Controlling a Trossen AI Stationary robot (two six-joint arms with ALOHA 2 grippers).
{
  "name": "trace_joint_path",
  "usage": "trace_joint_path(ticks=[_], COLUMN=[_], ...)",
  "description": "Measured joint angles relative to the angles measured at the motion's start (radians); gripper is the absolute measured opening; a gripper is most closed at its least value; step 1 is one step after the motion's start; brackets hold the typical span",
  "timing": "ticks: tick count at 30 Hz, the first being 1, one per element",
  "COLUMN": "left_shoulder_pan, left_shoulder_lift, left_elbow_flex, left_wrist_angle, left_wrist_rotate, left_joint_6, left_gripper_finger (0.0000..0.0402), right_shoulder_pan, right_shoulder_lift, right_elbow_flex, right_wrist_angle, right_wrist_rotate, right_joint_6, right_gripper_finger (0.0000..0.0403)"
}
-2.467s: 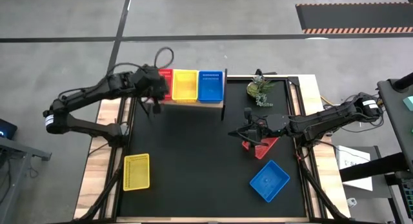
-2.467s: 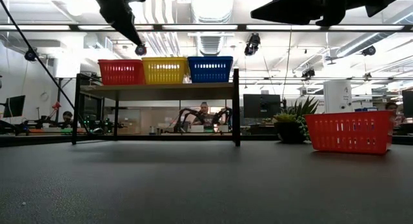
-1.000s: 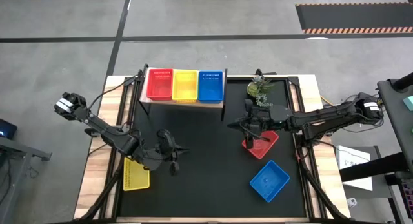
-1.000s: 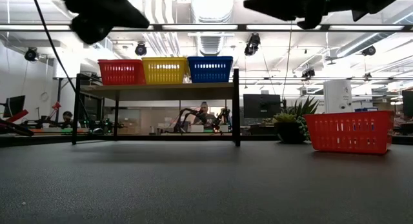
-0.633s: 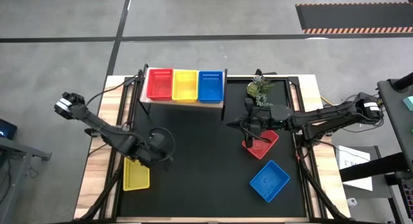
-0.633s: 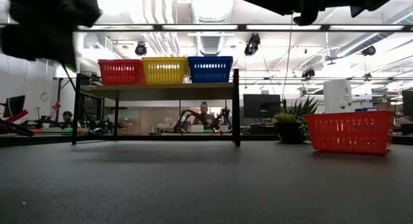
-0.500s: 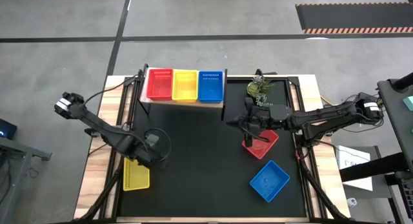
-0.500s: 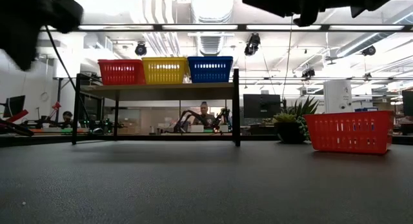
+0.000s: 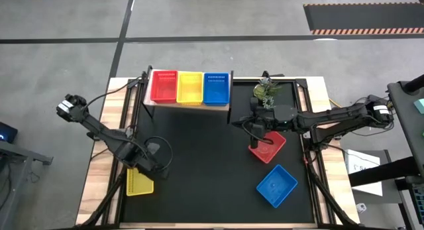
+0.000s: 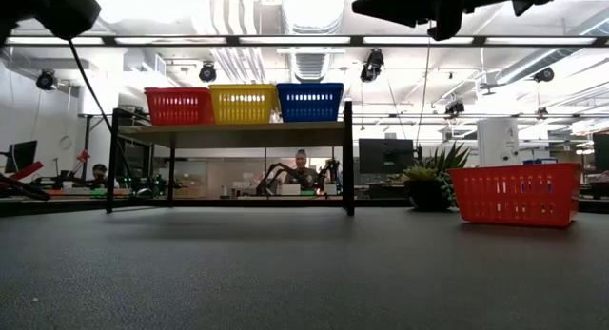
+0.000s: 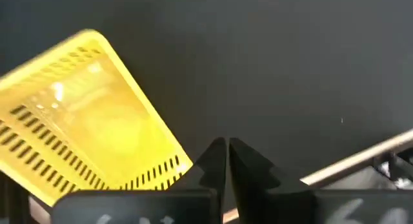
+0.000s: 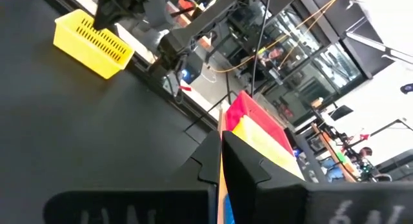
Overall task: Stack baskets on shelf by color
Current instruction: Stack the yellow bin on top of the yellow bins on the shelf
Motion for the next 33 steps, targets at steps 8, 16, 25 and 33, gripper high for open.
trace_joint_path(ticks=[8, 16, 25, 33], left_shoulder_pan=[-0.033, -0.042, -0.044, -0.042], left_shoulder_lift=[0.000, 0.000, 0.093, 0.169], left_elbow_flex=[-0.051, -0.117, -0.177, -0.178], left_wrist_angle=[0.028, 0.086, 0.107, 0.116], left_wrist_rotate=[0.109, 0.113, 0.102, 0.077], left_joint_6=[-0.151, -0.330, -0.292, -0.184], left_gripper_finger=[0.0079, 0.0142, 0.0143, 0.0137], right_shoulder_pan=[0.000, 0.000, 0.000, 0.000], right_shoulder_lift=[0.000, 0.001, 0.001, 0.001], right_elbow_flex=[-0.001, -0.001, -0.002, -0.002], right_wrist_angle=[-0.030, -0.072, -0.102, -0.104], right_wrist_rotate=[0.000, 0.000, 0.001, 0.001], right_joint_6=[0.000, -0.001, 0.016, 0.054], right_gripper_finger=[0.0009, 0.0009, 0.0009, 0.0009])
